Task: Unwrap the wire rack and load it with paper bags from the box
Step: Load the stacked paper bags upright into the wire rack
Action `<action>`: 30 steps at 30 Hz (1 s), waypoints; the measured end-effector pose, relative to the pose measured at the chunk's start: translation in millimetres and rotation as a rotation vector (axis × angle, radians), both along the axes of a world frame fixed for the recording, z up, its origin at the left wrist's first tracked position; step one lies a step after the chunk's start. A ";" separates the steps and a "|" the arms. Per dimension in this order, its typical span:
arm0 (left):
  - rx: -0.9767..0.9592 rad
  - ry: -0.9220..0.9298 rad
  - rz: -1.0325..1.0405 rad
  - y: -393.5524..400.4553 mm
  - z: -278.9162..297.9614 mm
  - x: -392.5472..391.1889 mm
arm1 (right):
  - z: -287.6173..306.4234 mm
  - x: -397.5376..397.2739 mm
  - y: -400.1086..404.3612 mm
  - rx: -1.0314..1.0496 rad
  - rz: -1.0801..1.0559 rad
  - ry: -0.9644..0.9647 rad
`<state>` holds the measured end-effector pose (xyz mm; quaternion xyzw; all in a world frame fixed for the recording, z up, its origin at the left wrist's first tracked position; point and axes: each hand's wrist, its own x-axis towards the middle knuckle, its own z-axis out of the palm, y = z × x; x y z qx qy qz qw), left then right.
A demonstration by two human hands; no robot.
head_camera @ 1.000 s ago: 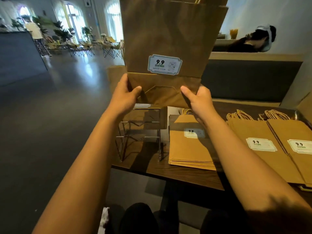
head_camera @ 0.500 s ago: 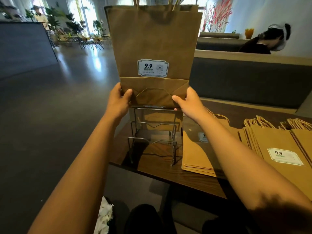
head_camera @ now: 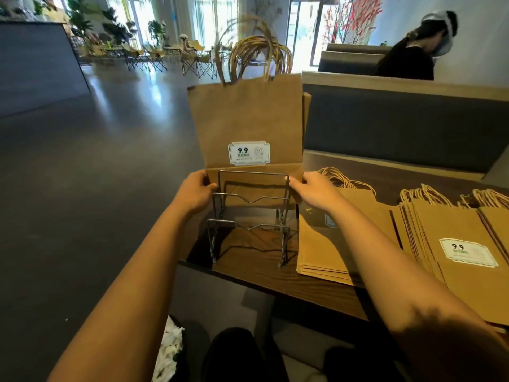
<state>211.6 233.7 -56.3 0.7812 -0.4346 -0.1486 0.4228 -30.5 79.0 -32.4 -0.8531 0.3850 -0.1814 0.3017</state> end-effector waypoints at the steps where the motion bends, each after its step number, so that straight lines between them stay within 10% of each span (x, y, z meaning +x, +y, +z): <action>1: 0.019 -0.018 0.018 -0.1 -4.6 0.7 | -5.9 -1.9 -1.2 0.008 0.011 0.078; 16: -0.052 -0.034 0.241 -1.1 -11.9 -10.6 | -40.2 -0.3 -0.1 -0.300 -0.195 0.274; 30: -0.594 -0.011 0.288 4.1 58.8 -85.9 | -6.8 -61.0 3.2 -0.229 -0.221 0.138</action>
